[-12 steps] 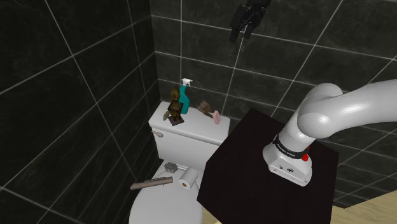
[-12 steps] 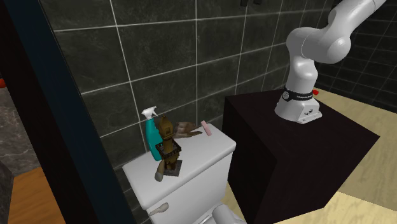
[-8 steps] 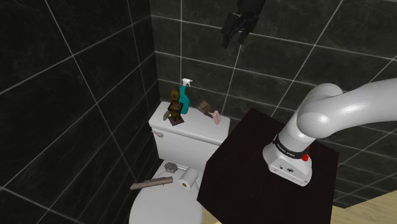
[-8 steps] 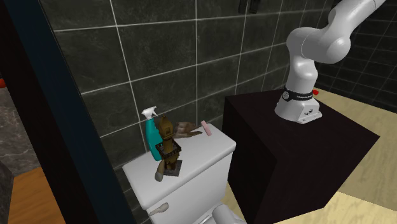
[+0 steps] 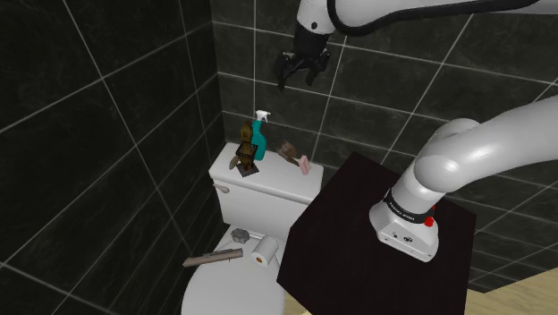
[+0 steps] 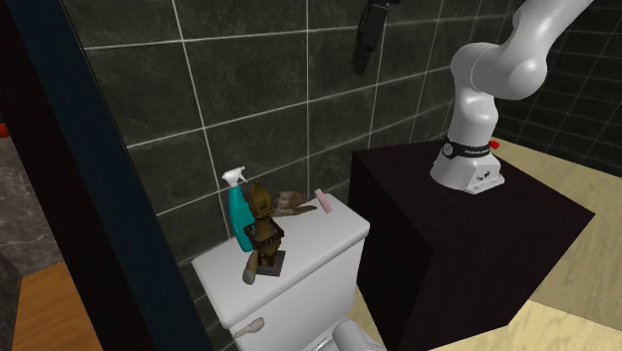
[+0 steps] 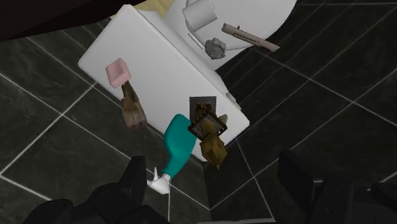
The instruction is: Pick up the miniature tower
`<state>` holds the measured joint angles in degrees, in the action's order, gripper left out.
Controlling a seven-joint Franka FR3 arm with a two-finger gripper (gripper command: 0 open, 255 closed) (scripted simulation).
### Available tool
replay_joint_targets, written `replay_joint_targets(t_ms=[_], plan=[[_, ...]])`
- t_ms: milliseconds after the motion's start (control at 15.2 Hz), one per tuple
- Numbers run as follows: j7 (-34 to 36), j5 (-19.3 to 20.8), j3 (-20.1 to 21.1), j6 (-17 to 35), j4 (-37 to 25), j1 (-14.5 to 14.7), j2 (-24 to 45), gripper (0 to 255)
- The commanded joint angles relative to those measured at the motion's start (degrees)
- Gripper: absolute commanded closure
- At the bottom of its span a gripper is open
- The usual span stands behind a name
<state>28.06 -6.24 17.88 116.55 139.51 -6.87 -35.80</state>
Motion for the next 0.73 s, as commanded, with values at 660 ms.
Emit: replay_joint_targets(t_ms=[660], plan=[[36.4,19.2,18.2,16.7,-7.5,-14.4,26.8,0]])
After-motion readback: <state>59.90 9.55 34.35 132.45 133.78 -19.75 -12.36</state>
